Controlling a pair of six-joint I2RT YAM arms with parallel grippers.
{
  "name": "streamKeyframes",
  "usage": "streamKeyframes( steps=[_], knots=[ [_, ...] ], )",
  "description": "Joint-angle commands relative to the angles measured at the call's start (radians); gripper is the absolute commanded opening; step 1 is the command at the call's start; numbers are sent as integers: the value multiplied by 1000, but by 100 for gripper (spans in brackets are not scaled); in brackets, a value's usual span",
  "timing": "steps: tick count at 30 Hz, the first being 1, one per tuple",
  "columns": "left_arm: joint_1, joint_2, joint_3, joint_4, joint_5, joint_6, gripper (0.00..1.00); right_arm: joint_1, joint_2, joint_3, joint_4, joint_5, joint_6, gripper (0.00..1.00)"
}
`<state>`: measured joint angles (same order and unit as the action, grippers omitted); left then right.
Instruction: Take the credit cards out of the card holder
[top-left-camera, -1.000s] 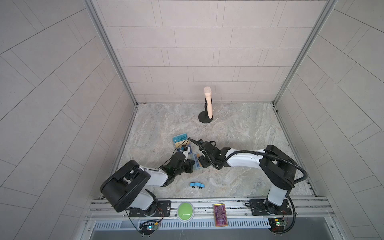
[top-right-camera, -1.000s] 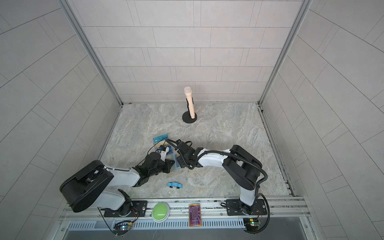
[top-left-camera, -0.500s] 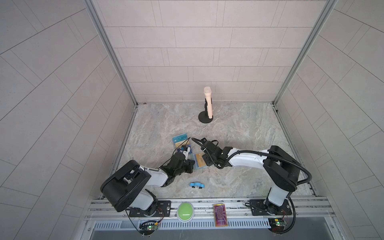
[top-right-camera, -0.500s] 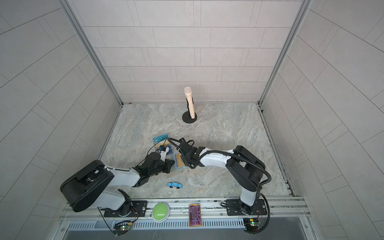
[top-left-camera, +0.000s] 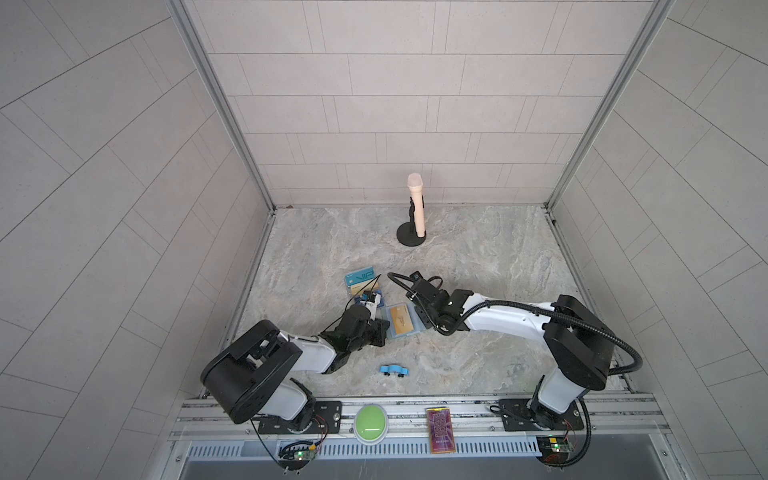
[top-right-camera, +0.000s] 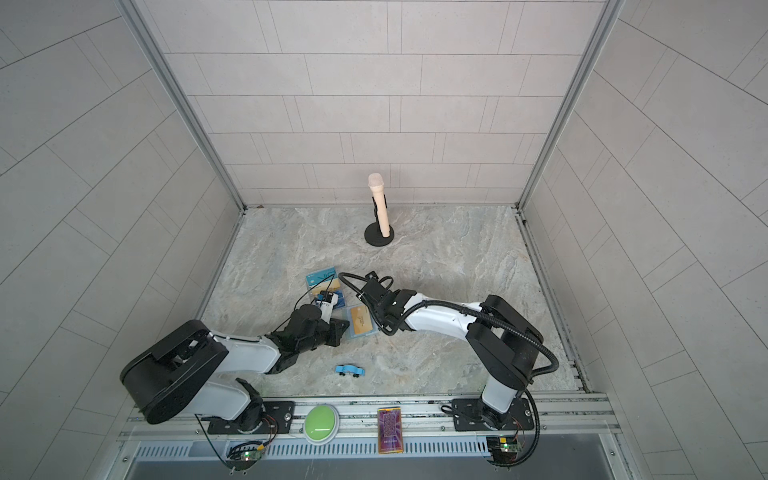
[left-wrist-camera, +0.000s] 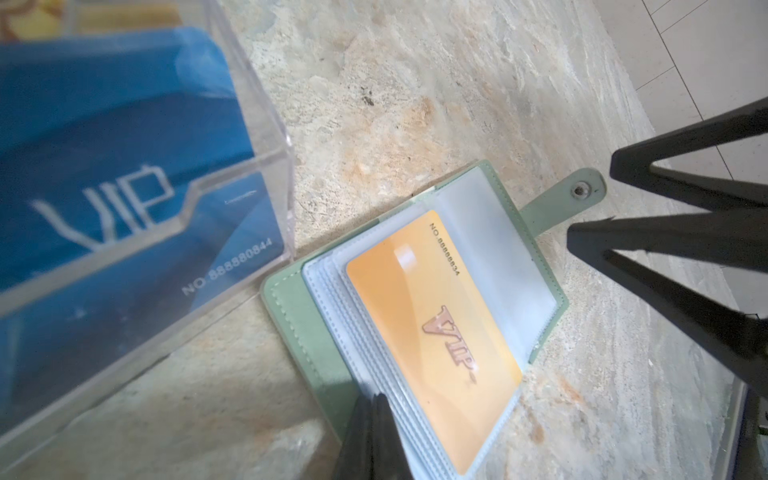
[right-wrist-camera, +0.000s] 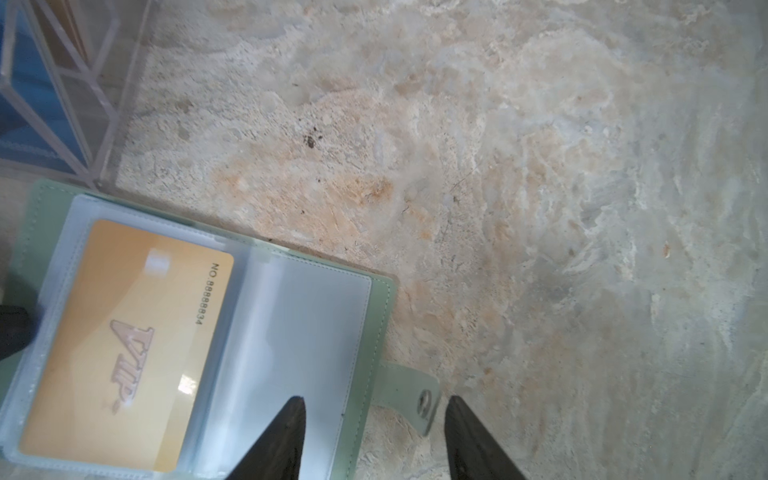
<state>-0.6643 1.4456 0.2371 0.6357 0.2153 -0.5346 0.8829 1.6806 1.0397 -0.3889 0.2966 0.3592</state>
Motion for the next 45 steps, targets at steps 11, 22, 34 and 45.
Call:
streamKeyframes(
  steps=[11, 22, 34, 45],
  knots=[
    [-9, 16, -4, -130, 7, 32, 0, -101, -45, 84, -19, -563, 30, 58],
    [-9, 4, -5, -136, 7, 40, 0, -219, 15, -4, 178, -874, 179, 45],
    [-9, -17, -4, -161, 0, 50, 0, -239, 105, -45, 287, -950, 205, 37],
    [-9, -7, -6, -160, -1, 54, 0, -263, 162, -68, 318, -983, 231, 32]
  ],
)
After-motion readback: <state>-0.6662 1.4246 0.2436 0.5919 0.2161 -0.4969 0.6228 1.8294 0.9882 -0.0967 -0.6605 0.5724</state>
